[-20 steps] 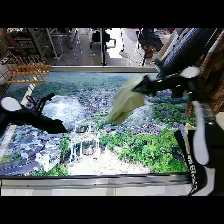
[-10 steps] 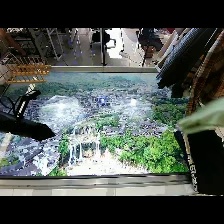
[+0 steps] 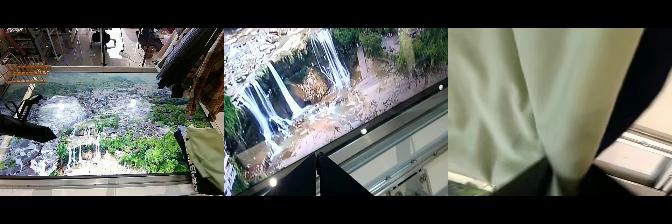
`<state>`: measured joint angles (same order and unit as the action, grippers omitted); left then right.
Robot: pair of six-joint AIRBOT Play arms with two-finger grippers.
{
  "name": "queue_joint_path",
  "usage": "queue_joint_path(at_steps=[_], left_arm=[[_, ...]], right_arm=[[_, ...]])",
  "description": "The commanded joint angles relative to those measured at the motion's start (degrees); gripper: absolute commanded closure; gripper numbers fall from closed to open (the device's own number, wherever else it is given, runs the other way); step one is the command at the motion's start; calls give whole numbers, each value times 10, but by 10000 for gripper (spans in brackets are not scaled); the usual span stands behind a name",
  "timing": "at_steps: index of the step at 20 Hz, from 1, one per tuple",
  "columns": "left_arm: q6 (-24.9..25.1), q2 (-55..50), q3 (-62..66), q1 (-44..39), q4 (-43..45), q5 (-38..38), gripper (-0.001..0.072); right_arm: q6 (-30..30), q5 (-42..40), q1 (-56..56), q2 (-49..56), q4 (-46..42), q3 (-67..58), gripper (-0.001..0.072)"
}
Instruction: Fold the clothes and pants, and hang the long-sleeved shirts on hangers.
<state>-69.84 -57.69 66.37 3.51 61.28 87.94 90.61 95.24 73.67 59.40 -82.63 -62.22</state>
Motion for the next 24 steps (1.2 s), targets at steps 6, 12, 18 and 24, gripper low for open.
queue_joint_path(at_steps=[6,12,18,24], left_arm=[[4,0,6,1,107,-8,702],[-48,3,26,24,458,-127,701],[-159,1,26,26,446,-119,701],[-159,1,26,26,446,-119,701]], right_arm=[[-114,-97,1,26,35,-110,75],[-244,-176,-259,45,372,-139,75],[-243,-247,-576,78,148,-65,78],[-243,-482,-630,93,113,-64,692]])
